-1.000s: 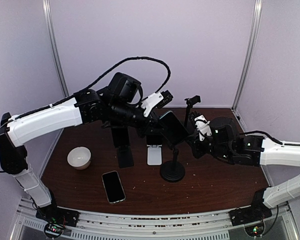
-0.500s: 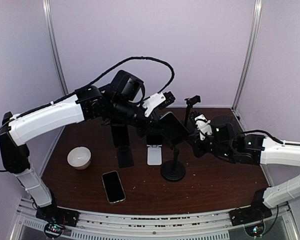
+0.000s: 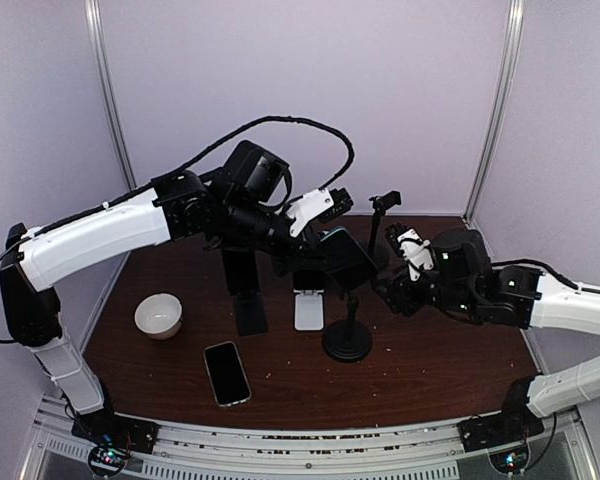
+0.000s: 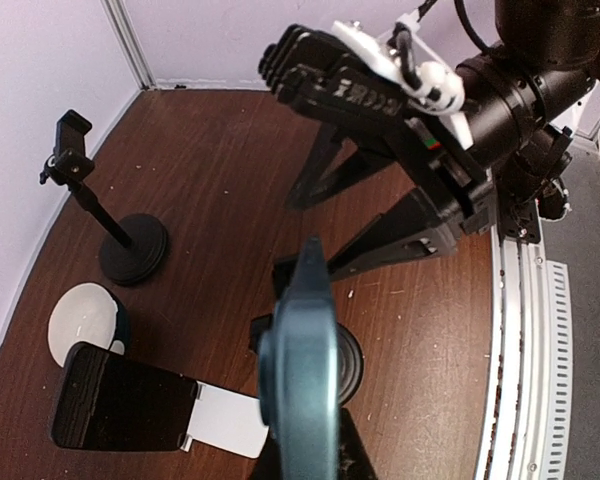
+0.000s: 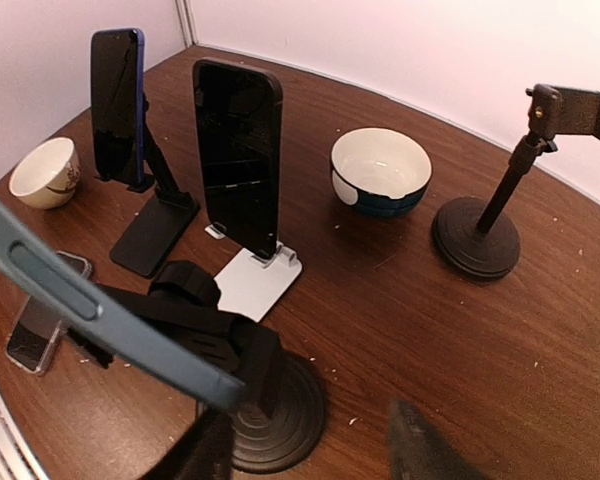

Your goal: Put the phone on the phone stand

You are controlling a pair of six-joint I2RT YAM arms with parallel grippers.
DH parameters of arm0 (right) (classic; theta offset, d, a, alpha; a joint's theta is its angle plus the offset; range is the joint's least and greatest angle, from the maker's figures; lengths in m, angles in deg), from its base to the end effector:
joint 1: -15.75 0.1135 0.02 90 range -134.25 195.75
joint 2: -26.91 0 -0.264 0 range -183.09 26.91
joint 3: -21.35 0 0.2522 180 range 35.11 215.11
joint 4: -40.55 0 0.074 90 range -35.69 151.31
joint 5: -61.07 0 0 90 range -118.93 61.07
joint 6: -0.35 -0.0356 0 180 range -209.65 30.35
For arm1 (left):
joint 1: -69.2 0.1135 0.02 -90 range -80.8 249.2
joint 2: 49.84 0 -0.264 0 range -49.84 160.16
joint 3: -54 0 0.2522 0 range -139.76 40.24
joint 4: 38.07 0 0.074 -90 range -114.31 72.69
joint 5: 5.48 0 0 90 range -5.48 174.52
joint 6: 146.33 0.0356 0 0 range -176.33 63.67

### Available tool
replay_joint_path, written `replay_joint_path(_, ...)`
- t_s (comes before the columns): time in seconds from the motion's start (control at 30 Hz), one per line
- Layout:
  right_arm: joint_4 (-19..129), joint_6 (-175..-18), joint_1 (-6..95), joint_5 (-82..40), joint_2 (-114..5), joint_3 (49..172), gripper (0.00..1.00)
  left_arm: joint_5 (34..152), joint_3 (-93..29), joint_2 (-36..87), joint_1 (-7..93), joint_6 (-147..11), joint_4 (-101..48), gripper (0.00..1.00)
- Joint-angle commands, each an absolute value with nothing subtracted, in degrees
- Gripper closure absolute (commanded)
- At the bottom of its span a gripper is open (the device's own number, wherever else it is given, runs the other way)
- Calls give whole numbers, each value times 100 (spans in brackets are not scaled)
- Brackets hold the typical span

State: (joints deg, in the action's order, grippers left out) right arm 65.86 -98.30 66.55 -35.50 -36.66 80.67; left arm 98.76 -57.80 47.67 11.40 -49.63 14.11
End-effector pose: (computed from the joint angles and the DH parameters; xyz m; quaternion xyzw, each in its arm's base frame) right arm 0.1606 0.1905 0.2773 -0.2833 0.8153 0.2062 0.4609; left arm 0.1975 -0.3301 0.3708 0.5217 0.7249 -0.2884 0.3452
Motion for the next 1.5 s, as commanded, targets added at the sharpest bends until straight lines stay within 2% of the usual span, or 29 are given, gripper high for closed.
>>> replay_joint_path(0.0,7196,-9547,6604,-3264,-3054,8074,28,9865,-5795,4845,1208,-4691,1942,100)
replay_joint_path(0.03,7402,-9451,6598,-3162,-2917,8122,8,9857,-5875,4873,1205,-4648,1950,100)
replay_joint_path(0.07,7579,-9329,6597,-3060,-2776,8202,1,9851,-5954,4909,1207,-4605,1994,100)
replay_joint_path(0.1,7738,-9214,6594,-2959,-2646,8313,0,9854,-6023,4952,1209,-4563,2059,100)
replay_joint_path(0.23,8059,-8464,6585,-1983,-2536,8846,0,9746,-6060,5049,1208,-4513,2242,100)
replay_joint_path(0.33,8522,-7776,6535,-1107,-3062,9533,1,9780,-6107,5084,1208,-4551,2373,100)
replay_joint_path(0.53,9127,-7188,6126,-248,-4051,10658,7,9771,-6156,5064,1208,-4486,2328,100)
replay_joint_path(0.67,8997,-7241,6084,-20,-4042,10467,8,10286,-6160,5040,1192,-4301,1785,100)
replay_joint_path(0.8,8442,-7557,6083,-15,-3774,9909,9,10456,-6677,5300,1196,-4153,1835,100)
replay_joint_path(1.0,8491,-7477,6076,-73,-3828,9918,17,11046,-6943,5301,1195,-3937,1988,100)
replay_joint_path(1.37,8469,-7521,6069,491,-3830,9944,56,11778,-6821,4839,1190,-3682,2126,100)
replay_joint_path(1.47,8316,-7600,6070,786,-3846,9950,61,11999,-6748,4778,1193,-3767,1918,100)
